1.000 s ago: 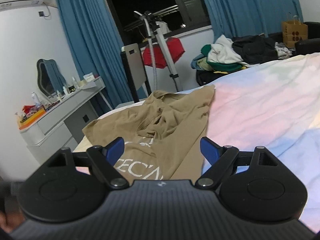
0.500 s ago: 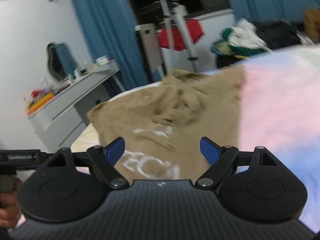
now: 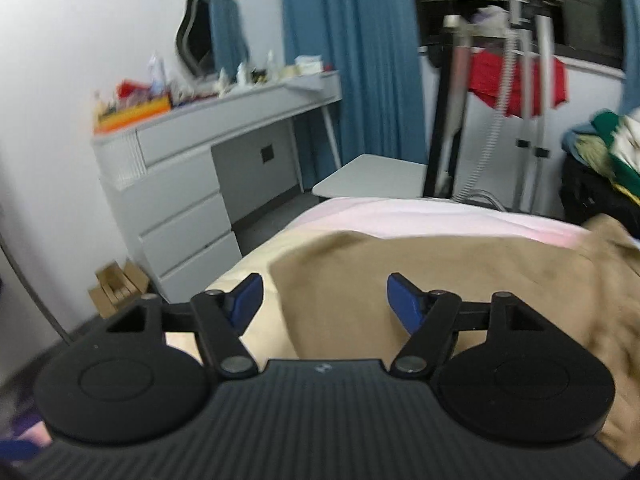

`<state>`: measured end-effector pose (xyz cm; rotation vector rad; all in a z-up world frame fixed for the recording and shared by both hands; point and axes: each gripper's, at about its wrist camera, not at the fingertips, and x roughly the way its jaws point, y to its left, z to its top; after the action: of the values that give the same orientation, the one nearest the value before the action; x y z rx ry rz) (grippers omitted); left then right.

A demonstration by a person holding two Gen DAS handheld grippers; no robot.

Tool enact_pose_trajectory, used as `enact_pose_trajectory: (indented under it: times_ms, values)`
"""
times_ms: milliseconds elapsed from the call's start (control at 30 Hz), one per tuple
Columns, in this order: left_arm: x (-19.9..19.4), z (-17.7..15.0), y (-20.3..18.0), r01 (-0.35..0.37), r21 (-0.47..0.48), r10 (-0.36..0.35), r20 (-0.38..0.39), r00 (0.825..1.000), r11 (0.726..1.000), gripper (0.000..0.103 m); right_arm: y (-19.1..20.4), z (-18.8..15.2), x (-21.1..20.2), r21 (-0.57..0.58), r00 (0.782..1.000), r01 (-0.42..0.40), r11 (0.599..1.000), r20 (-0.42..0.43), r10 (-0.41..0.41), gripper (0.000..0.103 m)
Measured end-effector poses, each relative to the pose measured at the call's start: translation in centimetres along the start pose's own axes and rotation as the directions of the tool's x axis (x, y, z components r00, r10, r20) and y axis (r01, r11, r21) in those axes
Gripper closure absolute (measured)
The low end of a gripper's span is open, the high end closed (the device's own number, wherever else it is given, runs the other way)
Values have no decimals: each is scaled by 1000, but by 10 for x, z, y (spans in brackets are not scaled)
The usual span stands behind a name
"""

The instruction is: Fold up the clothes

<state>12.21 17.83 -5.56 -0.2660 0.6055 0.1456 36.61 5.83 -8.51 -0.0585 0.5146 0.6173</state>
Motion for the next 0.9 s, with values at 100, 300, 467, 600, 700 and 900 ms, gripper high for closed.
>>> enact_pose_trajectory:
  times_ms: [100,300,467,600,700,900]
  values:
    - [-1,-6,0,-8,64,6,30,1000,998,29,10,0,39,-36,998,31,999,-61,-33,38]
    - [8,-11,-10,8,112,-10,19,1000,994,29,11,0,52,-133,984,147,980,-81,-158,96]
    - [4,-11,-15,35,117,-38,26,999,993,28,-38,17,-19,91,971,228,969,54,-234,96]
    - [3,-12,-23,45,133,-50,35,998,990,28,-106,2,-82,384,939,268,883,101,-329,96]
    - [4,-15,-33,45,167,-52,39,998,985,28,-158,-32,-117,579,915,289,762,65,-397,96]
    - [17,-20,-43,86,196,-92,22,996,977,27,-223,-109,-141,773,934,270,575,-65,-351,93]
